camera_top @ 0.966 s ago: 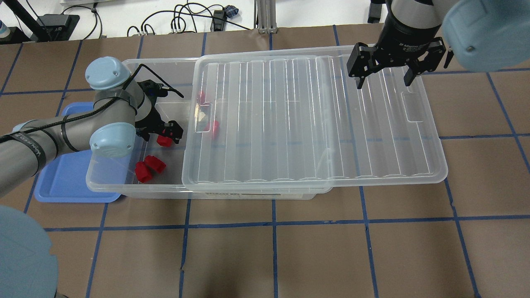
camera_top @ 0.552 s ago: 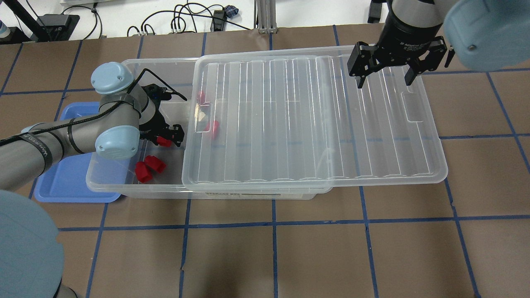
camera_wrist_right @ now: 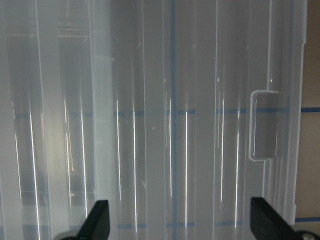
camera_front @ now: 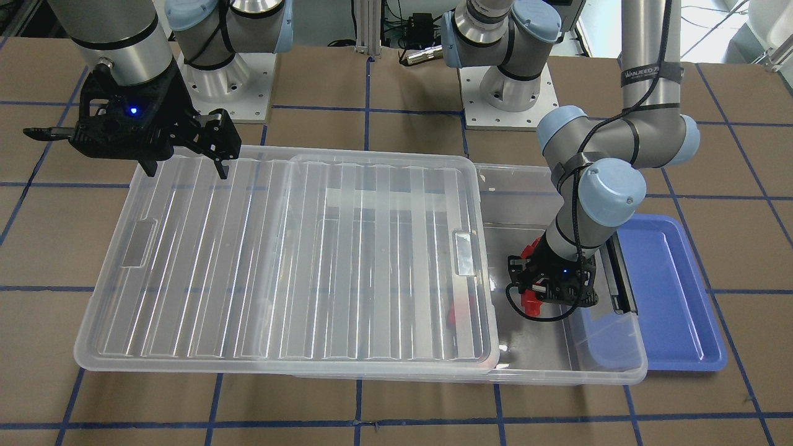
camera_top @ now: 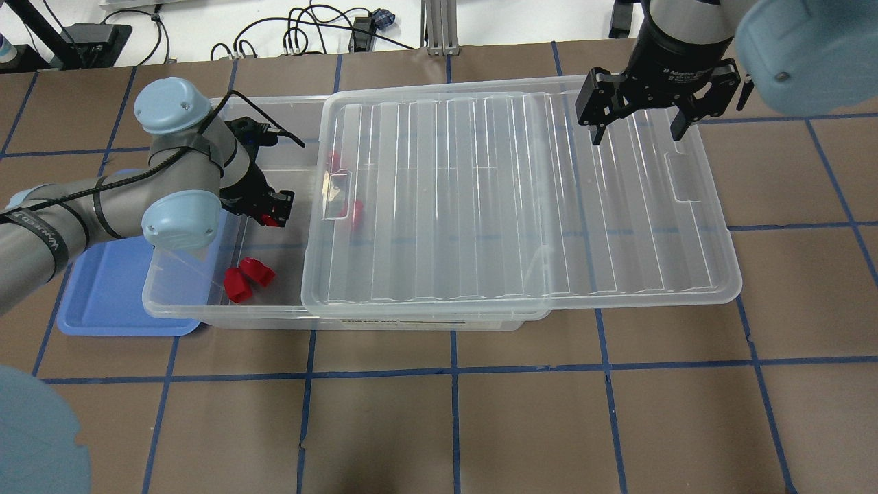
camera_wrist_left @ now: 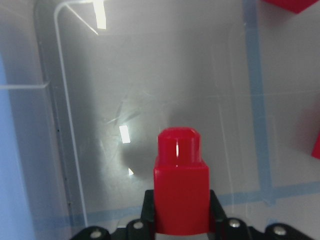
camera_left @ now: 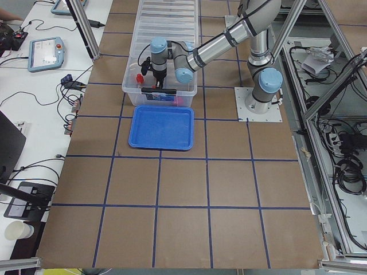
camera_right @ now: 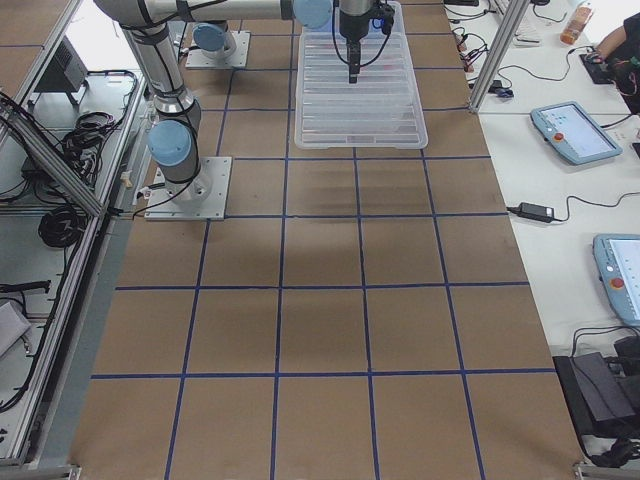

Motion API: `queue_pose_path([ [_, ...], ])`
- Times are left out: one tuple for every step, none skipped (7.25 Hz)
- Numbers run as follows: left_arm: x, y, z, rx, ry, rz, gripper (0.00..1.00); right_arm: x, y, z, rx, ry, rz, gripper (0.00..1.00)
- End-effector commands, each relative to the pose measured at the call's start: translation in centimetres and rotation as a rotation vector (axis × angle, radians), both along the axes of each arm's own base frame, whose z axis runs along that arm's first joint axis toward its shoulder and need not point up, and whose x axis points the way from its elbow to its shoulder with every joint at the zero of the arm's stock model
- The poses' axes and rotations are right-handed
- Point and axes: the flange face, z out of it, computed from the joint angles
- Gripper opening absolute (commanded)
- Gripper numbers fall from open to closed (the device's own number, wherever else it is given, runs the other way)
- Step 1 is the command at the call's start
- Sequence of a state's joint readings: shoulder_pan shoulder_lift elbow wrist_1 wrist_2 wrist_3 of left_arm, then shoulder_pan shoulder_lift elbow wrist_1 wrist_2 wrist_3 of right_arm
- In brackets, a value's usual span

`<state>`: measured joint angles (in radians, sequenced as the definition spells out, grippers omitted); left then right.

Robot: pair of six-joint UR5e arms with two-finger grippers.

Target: Place red block in blue tray from box

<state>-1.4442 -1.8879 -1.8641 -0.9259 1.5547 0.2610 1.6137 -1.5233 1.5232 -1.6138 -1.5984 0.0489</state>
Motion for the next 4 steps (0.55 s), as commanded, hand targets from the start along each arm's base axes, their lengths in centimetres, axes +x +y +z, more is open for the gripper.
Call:
queue_pose_path([
  [-0.1, -0.5, 9.0, 0.042, 0.006, -0.002, 0.00, 0.0, 0.0, 0.0, 0.000, 0.000, 0.003, 1.00],
  [0.0, -0.4, 13.2, 0.069, 0.008, -0.002, 0.00, -0.1, 0.0, 0.0, 0.000, 0.000, 0.001, 1.00],
  [0.9, -0.1, 16.5, 0.077, 0.007, -0.001, 0.00, 0.0, 0.0, 0.0, -0.003, 0.000, 0.003, 1.00],
  [3.0, 0.4, 18.4, 0.092, -0.052, -0.048, 0.00, 0.0, 0.0, -0.2, -0.001, 0.000, 0.003, 1.00],
])
